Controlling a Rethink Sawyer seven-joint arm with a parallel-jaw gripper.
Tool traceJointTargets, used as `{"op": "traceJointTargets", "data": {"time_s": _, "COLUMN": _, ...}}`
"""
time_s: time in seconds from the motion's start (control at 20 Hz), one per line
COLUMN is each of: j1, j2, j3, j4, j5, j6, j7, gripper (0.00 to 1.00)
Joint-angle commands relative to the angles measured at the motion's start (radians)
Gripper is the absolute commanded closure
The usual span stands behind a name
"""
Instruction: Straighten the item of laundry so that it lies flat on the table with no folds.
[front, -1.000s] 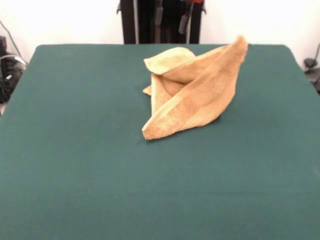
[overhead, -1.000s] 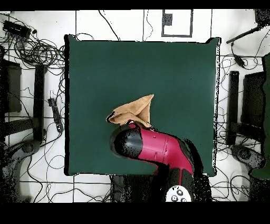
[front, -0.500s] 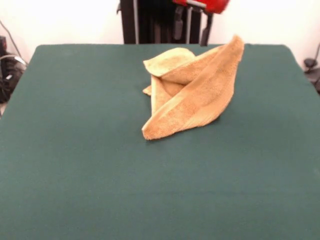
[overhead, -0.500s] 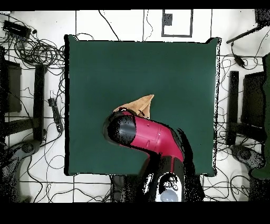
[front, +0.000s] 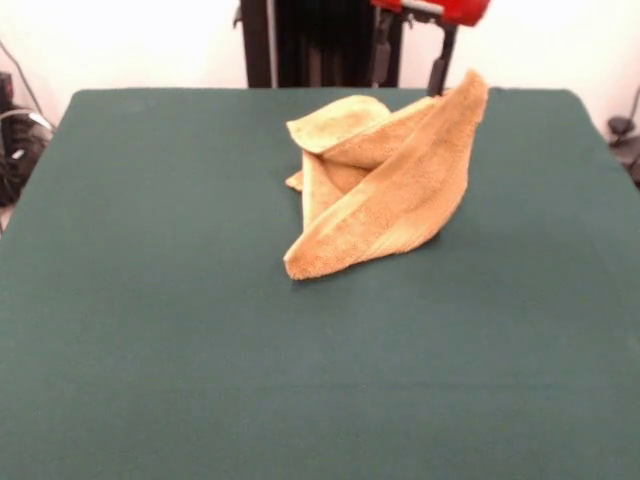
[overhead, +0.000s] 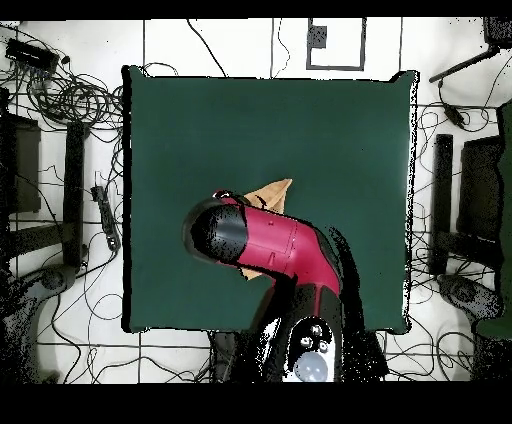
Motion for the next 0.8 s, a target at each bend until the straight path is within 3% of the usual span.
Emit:
{"op": "traceJointTargets", "data": {"time_s": 0.05, "j1": -0.057, "j2": -0.059, "j3": 0.117, "j4": -0.098, "j5": -0.017, "j6": 0.231, "j7": -0.021, "gripper": 0.00}}
{"op": "traceJointTargets", "data": {"time_s": 0.15, "j1": -0.076, "j2": -0.064, "j3": 0.129, "j4": -0.135, "j5": -0.048, "j6": 0.277, "j7": -0.074, "gripper": 0.00}}
{"op": "traceJointTargets", "data": {"time_s": 0.25, "j1": -0.104, "j2": -0.068, "j3": 0.169, "j4": -0.186, "j5": -0.108, "j6": 0.327, "j7": -0.198, "gripper": 0.00}}
{"op": "traceJointTargets", "data": {"time_s": 0.55, "j1": -0.196, "j2": -0.159, "j3": 0.327, "j4": -0.161, "j5": -0.210, "j6": 0.351, "j7": -0.479, "gripper": 0.00}}
{"op": "traceJointTargets", "data": {"time_s": 0.8, "j1": -0.202, "j2": -0.178, "j3": 0.347, "j4": -0.117, "j5": -0.255, "j6": 0.269, "j7": -0.379, "gripper": 0.00}}
